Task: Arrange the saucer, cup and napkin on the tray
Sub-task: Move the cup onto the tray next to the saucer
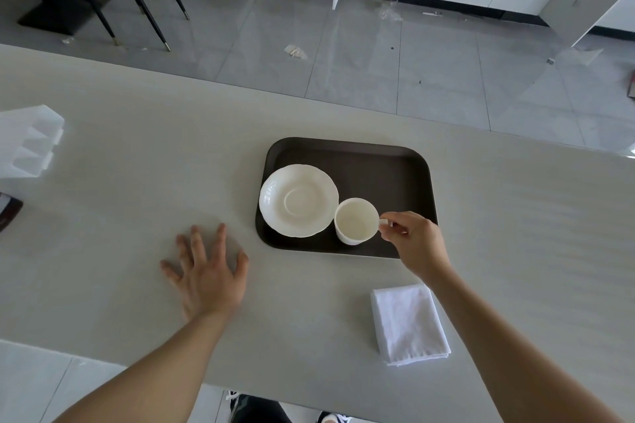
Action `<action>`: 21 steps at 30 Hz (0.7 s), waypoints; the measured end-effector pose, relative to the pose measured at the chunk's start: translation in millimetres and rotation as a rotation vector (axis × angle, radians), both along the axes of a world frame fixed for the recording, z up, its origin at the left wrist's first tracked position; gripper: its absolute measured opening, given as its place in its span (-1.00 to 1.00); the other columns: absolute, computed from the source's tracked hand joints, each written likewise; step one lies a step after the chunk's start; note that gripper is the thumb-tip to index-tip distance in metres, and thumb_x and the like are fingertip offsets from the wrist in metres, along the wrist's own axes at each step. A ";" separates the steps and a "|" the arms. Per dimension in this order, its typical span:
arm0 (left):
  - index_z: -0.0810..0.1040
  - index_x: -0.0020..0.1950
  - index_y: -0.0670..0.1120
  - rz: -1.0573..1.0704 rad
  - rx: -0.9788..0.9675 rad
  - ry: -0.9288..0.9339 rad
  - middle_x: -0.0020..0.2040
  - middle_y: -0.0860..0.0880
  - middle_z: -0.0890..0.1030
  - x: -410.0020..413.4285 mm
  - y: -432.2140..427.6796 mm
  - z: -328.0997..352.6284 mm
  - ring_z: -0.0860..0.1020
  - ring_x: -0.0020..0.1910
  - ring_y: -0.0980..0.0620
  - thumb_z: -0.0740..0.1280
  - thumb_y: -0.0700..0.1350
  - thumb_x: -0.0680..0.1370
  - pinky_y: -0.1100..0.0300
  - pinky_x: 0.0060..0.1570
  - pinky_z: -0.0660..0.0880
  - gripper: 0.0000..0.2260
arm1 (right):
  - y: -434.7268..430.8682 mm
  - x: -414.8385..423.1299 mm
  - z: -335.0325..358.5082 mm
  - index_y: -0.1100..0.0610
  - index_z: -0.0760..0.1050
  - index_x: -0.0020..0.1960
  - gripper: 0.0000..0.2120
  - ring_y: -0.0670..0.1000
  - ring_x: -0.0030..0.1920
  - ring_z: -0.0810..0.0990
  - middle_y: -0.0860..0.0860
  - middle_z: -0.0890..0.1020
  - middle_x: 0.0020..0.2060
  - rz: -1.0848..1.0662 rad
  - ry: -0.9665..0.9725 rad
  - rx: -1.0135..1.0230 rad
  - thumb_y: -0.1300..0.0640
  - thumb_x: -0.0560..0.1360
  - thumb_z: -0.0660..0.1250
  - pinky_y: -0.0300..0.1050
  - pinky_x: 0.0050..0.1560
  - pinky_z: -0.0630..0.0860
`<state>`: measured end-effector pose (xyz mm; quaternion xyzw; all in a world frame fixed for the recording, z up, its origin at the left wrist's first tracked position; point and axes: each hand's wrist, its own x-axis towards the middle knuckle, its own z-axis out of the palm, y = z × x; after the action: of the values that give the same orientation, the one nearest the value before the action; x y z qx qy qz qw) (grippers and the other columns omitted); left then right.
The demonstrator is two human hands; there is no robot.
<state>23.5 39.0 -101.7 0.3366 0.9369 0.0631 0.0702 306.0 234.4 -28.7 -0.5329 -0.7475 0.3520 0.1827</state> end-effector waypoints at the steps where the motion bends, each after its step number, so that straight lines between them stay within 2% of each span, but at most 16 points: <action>1: 0.20 0.56 0.15 0.000 0.003 0.000 0.60 -0.14 0.13 0.0 -0.1 0.3 0.00 0.59 -0.20 0.12 0.26 0.53 -0.35 0.45 -0.09 -0.40 | 0.5 -0.3 -0.3 0.07 0.69 -0.05 -0.92 0.04 -0.16 0.62 0.02 0.67 -0.19 -0.007 0.002 -0.017 0.20 0.52 0.43 -0.10 -0.12 0.53; 4: 0.20 0.55 0.15 0.000 0.010 -0.002 0.60 -0.15 0.14 0.5 0.3 2.4 0.01 0.58 -0.21 0.04 0.28 0.49 -0.34 0.45 -0.10 -0.37 | 1.9 -1.8 -0.3 0.07 0.69 -0.04 -0.90 0.06 -0.15 0.64 0.02 0.67 -0.19 -0.040 0.033 -0.090 0.23 0.52 0.42 -0.01 -0.06 0.58; 10: 0.20 0.55 0.15 -0.002 0.005 0.002 0.60 -0.14 0.13 0.7 0.0 3.1 0.01 0.58 -0.20 0.02 0.29 0.51 -0.34 0.45 -0.09 -0.38 | 2.3 -3.4 1.0 0.06 0.68 0.04 -0.83 0.03 -0.14 0.70 0.02 0.70 -0.15 -0.111 0.096 -0.203 0.23 0.50 0.41 0.15 0.04 0.64; 15: 0.21 0.55 0.14 -0.001 0.000 0.010 0.60 -0.14 0.13 0.3 -0.8 -1.2 0.01 0.58 -0.20 0.16 0.24 0.55 -0.35 0.45 -0.08 -0.42 | -2.4 1.1 1.0 0.04 0.61 0.18 -0.71 -0.04 -0.15 0.70 -0.08 0.71 -0.14 -0.153 0.107 -0.240 0.22 0.48 0.42 0.12 0.08 0.64; 21: 0.21 0.54 0.14 -0.006 0.011 0.007 0.59 -0.15 0.14 -1.5 -0.8 -4.0 0.02 0.58 -0.21 0.18 0.23 0.54 -0.37 0.44 -0.09 -0.42 | -9.0 13.0 5.9 0.06 0.56 0.23 -0.70 0.02 -0.11 0.70 -0.04 0.69 -0.06 -0.165 0.086 -0.204 0.21 0.50 0.40 0.08 0.09 0.62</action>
<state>22.0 38.3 -105.7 0.3399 0.9358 0.0668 0.0654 318.9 225.4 -22.9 -0.5929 -0.6528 0.4324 0.1880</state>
